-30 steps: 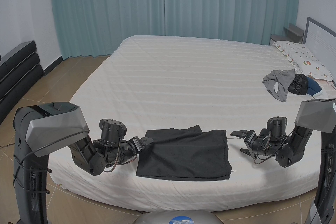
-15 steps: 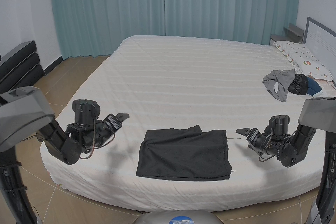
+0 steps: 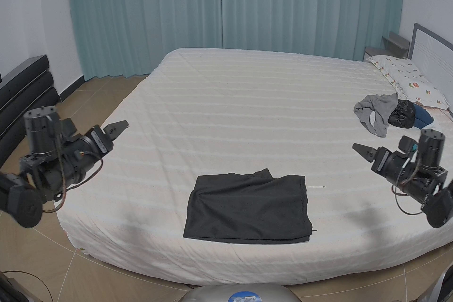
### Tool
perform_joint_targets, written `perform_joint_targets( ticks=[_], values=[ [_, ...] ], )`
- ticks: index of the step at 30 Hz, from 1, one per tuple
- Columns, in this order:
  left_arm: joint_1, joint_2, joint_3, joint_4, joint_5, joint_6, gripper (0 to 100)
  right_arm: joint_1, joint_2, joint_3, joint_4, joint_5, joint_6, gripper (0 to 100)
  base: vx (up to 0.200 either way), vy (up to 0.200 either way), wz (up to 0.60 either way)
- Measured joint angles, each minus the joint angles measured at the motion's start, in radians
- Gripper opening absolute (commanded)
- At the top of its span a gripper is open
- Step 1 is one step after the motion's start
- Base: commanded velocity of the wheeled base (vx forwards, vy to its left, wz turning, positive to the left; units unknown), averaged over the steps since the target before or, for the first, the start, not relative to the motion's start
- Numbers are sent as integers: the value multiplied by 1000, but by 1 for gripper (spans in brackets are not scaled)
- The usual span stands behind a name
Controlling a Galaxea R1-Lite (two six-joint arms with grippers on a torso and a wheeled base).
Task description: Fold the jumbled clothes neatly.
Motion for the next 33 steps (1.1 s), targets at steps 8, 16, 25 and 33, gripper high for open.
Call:
perform_joint_targets(
  ticks=[8, 16, 25, 33],
  values=[
    [61, -358, 83, 210, 17, 217, 100, -48, -344, 197, 17, 9, -178, 100, 0, 0, 0],
    [106, -760, 144, 499, 44, 393, 100, -85, -705, 306, 231, 21, -264, 100, 0, 0, 0],
    [126, -1104, 160, 756, 74, 523, 100, -99, -1114, 281, 760, 27, -364, 100, 0, 0, 0],
    [172, -1334, 149, 995, 102, 605, 100, -104, -1459, 160, 1299, -6, -462, 100, 0, 0, 0]
  ],
)
